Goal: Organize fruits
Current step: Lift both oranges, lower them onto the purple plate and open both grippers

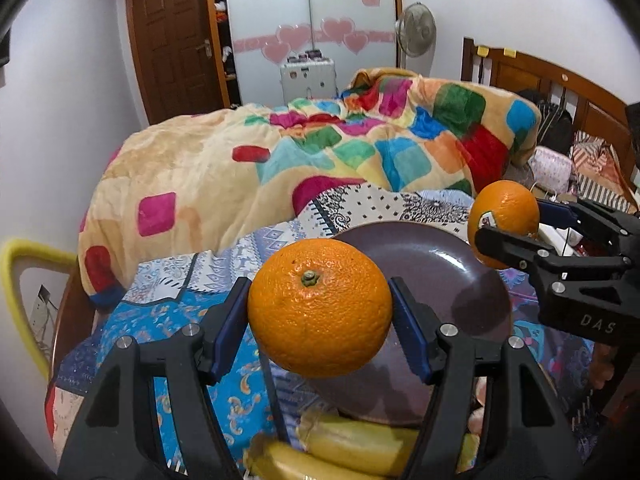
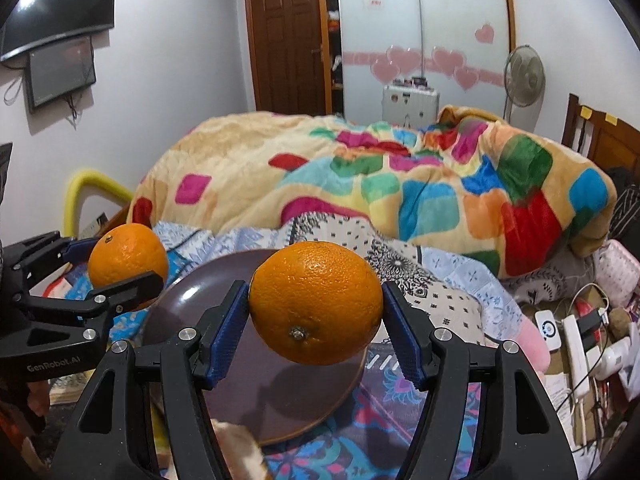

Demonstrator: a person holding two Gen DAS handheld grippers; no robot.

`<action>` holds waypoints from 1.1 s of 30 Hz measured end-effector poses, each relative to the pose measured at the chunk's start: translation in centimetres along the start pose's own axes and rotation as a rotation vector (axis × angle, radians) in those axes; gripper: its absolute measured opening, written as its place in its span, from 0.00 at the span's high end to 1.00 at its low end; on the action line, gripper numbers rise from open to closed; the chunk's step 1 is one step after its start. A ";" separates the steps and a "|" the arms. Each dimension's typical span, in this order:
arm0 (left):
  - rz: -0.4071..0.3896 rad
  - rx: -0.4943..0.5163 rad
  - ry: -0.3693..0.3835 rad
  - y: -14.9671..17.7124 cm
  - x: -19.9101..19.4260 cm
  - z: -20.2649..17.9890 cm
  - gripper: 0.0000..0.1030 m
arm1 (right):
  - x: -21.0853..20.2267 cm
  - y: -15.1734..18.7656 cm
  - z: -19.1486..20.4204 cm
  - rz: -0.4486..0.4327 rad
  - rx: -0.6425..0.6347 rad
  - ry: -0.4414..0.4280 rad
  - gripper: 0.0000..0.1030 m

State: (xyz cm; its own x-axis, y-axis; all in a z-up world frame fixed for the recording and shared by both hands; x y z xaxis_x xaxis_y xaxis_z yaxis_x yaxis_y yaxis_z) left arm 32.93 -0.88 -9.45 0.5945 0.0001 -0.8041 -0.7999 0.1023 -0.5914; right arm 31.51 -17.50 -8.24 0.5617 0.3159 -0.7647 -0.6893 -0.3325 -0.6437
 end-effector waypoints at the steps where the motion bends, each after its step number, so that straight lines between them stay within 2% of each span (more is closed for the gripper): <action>1: 0.012 0.001 0.002 -0.2 0.5 -0.1 0.35 | 0.4 -0.2 0.0 0.014 -0.004 0.000 0.39; 7: 0.127 -0.001 0.024 -1.7 4.1 -0.4 0.35 | 2.7 -0.9 -0.6 0.105 0.006 -0.028 0.39; 15: 0.216 -0.035 0.051 -2.1 7.2 0.4 0.34 | 4.5 -0.9 -1.2 0.163 -0.009 -0.008 0.39; 19: 0.227 -0.045 0.073 -2.2 7.3 0.7 0.34 | 5.0 -0.9 -1.0 0.167 -0.028 0.006 0.38; 27: 0.242 -0.013 0.056 -2.4 6.8 0.1 0.33 | 5.0 -0.7 -0.7 0.173 -0.056 0.032 0.37; 30: 0.196 0.003 0.030 -2.6 5.3 -0.3 0.28 | 4.2 -0.5 -0.7 0.167 -0.044 0.001 0.34; 33: 0.149 0.001 0.032 -2.8 3.3 -0.3 0.25 | 2.8 -0.4 -0.4 0.134 -0.048 0.010 0.32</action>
State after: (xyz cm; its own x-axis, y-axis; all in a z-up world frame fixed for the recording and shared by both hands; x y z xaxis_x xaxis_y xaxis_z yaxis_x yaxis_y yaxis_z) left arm 37.09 -1.48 -10.43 0.4665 -0.0162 -0.8844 -0.8789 0.1046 -0.4654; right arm 33.53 -16.83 -10.09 0.4710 0.2576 -0.8437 -0.7357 -0.4131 -0.5368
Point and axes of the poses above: each gripper's, at about its wrist camera, not at the fingertips, and x roughly the way its jaws point, z to its left, y to its underside, the point moved 4 cm from there along x, roughly the way its jaws point, and after that the axes turned 12 degrees about z, right-handed, at the moved point
